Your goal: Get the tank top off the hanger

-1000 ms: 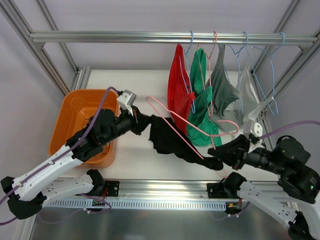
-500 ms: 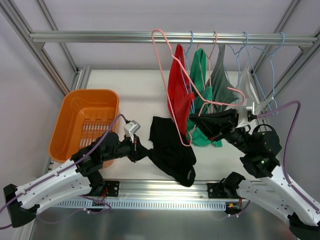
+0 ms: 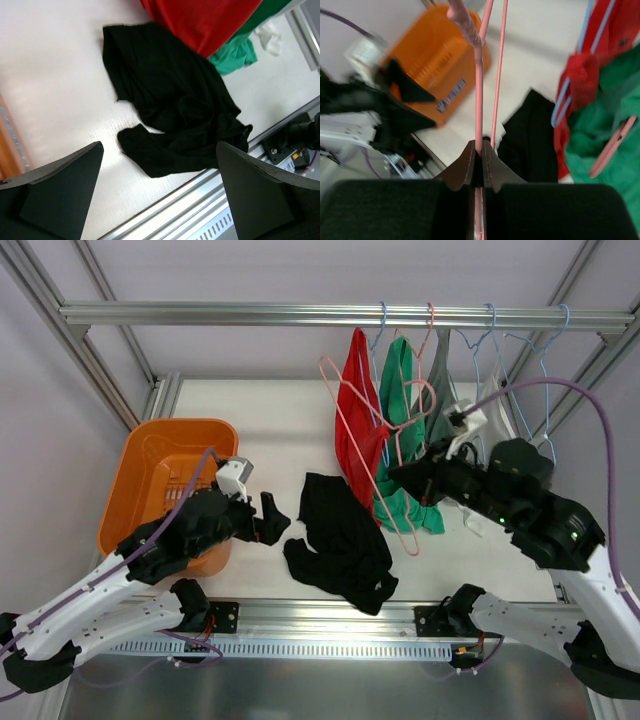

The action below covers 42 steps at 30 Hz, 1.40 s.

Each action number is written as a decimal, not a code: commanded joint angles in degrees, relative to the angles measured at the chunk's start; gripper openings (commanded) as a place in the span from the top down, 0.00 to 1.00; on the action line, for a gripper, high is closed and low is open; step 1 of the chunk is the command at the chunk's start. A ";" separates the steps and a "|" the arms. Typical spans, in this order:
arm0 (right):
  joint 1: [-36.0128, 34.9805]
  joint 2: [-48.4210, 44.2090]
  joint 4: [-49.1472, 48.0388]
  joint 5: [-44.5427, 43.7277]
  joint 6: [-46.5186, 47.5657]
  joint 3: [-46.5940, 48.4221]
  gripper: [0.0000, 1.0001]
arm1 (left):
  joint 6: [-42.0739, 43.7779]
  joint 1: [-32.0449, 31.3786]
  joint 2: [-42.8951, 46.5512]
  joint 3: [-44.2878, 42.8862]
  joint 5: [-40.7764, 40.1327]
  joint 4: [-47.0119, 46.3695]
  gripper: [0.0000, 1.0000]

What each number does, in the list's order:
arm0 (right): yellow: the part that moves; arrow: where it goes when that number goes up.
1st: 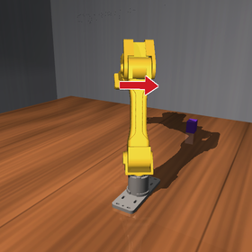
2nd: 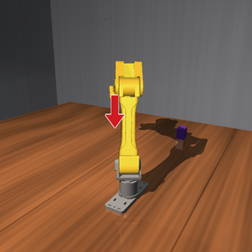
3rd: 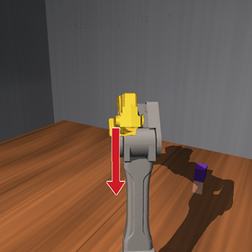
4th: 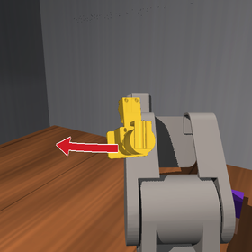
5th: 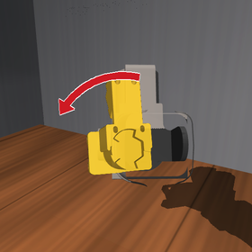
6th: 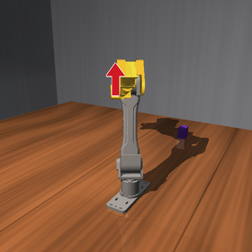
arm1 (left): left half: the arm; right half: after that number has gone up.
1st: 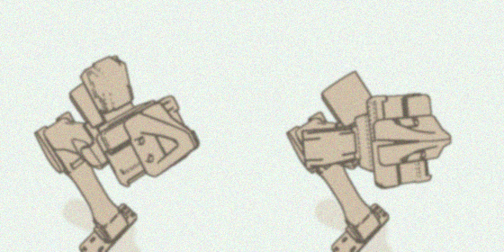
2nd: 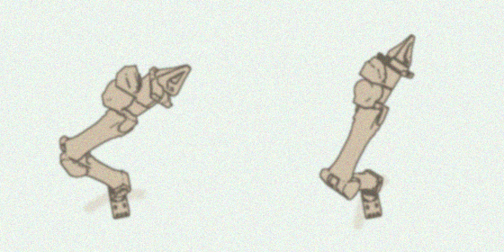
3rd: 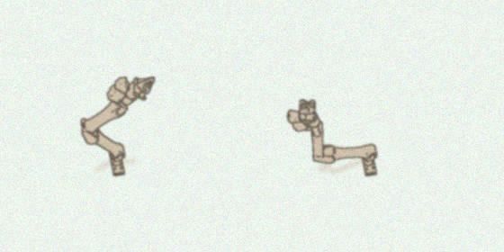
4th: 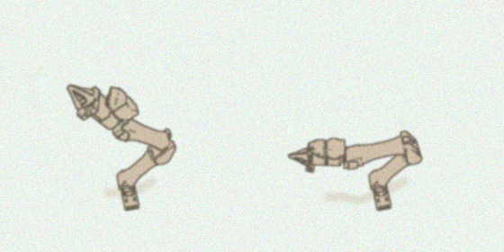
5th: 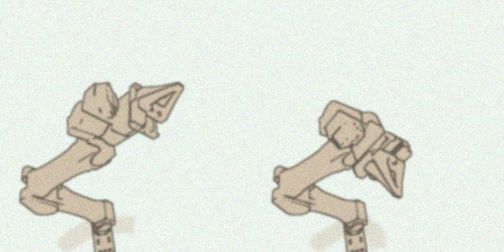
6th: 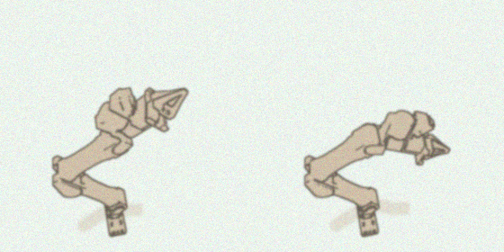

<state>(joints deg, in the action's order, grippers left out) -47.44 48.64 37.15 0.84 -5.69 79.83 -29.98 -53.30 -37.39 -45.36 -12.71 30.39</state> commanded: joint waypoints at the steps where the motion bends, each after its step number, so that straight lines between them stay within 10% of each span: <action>1: -1.34 6.18 12.86 -7.15 1.38 5.41 1.00 | 5.44 -0.32 0.03 -7.18 -3.37 8.25 0.01; 19: -2.13 49.43 17.36 -18.67 7.80 56.21 1.00 | 4.93 -0.32 5.83 -7.02 -10.23 16.63 0.01; 42: 2.27 56.83 8.29 -15.26 4.83 53.59 1.00 | 5.10 -0.32 5.83 -6.84 -8.56 16.54 0.01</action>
<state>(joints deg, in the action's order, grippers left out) -45.19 107.18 48.34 -14.79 0.54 134.21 -24.86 -53.30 -31.42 -52.53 -21.47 46.70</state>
